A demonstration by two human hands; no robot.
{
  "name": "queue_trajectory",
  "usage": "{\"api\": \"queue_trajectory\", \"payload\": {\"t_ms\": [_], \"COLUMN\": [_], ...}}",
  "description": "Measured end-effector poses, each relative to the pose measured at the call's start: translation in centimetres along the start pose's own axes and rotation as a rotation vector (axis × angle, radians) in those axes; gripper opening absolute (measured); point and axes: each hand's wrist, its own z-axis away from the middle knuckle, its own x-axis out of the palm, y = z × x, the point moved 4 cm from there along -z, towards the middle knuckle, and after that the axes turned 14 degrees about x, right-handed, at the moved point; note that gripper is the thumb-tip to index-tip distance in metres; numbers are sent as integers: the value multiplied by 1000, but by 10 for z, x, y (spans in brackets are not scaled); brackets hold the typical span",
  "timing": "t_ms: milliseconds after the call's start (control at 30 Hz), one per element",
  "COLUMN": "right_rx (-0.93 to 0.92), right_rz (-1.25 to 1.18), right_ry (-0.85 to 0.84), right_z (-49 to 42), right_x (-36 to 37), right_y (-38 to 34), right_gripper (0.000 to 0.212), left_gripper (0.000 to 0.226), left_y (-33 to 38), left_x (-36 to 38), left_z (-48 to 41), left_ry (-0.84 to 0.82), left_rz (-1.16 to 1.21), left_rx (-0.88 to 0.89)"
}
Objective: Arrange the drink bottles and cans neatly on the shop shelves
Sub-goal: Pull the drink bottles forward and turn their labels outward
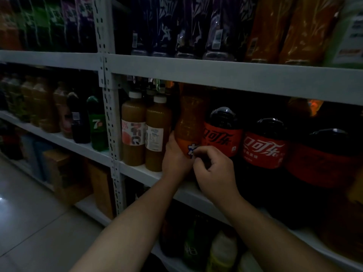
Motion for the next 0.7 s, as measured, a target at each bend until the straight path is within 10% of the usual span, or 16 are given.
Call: {"api": "queue_trajectory", "payload": {"t_ms": [200, 500, 700], "right_rx": [14, 354, 636], "right_rz": [84, -126, -362], "right_ry": [-39, -185, -50], "right_z": [-14, -45, -70], "right_x": [3, 44, 66], "right_y": [-19, -43, -57], "right_gripper": [26, 94, 88], "left_gripper": [106, 121, 54], "left_y": [-3, -5, 7], "left_x": [-13, -30, -41], "left_z": [-3, -9, -9], "left_ry": [-98, -273, -315], "left_rz": [-42, -121, -627], "left_rx": [-41, 153, 194]}}
